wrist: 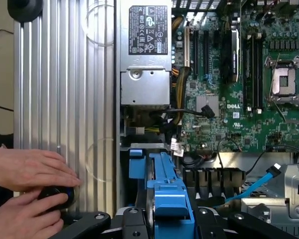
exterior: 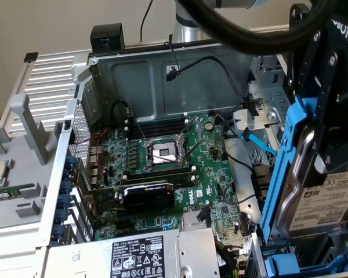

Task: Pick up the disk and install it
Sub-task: 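Insert the disk into the insertion slot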

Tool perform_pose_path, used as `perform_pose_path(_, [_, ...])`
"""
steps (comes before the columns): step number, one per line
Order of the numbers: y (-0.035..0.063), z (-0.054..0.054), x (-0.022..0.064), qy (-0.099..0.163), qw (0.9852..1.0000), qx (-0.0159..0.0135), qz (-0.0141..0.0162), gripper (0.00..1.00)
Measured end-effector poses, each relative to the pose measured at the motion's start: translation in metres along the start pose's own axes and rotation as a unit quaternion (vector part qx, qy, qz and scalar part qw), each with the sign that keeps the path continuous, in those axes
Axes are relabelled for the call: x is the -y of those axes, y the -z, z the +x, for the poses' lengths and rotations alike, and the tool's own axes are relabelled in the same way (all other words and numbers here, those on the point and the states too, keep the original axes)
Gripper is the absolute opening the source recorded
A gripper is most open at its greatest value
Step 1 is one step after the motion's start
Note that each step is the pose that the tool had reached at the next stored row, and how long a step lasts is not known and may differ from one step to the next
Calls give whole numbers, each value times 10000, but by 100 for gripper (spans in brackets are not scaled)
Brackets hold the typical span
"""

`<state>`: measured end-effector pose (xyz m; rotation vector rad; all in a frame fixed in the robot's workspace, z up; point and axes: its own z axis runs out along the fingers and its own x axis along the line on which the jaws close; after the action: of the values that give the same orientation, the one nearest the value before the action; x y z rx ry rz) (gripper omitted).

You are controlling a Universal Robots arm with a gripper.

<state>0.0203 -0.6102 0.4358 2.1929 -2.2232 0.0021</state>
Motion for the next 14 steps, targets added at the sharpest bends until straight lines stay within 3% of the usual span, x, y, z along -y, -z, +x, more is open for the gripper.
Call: perform_pose_path(14, [-50, -26, 0, 0, 10000, -1, 0, 37])
